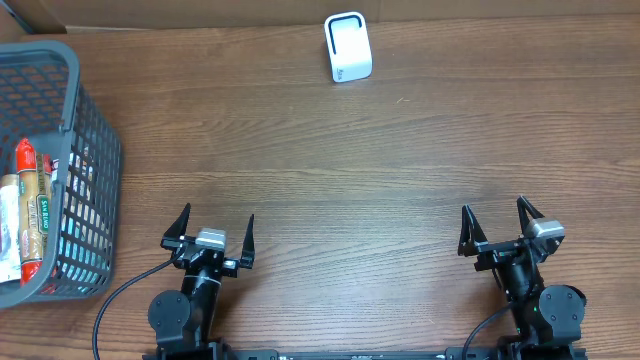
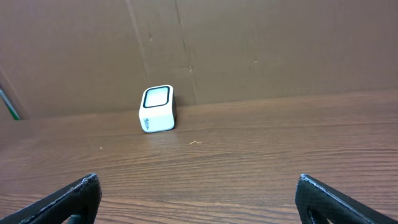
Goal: Scan the item barcode
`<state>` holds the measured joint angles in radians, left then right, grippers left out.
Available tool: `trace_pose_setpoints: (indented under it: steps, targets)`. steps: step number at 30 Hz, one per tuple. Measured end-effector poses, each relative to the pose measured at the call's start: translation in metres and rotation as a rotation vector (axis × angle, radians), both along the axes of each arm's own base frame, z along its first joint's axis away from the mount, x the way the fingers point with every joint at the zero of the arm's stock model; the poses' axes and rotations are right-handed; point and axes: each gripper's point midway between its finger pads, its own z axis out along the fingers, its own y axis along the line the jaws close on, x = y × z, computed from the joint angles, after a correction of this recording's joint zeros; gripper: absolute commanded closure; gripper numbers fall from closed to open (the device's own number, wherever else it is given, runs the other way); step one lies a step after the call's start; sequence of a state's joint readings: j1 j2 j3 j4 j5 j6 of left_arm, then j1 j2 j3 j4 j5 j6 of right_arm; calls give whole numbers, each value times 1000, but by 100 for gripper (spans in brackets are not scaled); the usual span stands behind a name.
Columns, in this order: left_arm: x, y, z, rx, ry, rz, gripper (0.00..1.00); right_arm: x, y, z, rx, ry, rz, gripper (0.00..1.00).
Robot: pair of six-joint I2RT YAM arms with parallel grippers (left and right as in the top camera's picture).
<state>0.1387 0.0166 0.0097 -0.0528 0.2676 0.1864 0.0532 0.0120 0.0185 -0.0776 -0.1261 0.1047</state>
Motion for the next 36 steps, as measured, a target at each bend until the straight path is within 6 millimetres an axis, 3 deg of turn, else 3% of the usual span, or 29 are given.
trace_pose_setpoints:
  steps: [24, 27, 36]
  targets:
    - [-1, -5, 4, -50, 3, -27, 0, 0, 0, 0, 0, 0, 0, 0]
    - [-4, -6, 19, -61, -3, -30, 0, 0, 0, 0, 0, 1, 0, 0]
    - [3, -10, 94, -97, 102, -52, 0, 0, 0, 0, 0, 0, 0, 0]
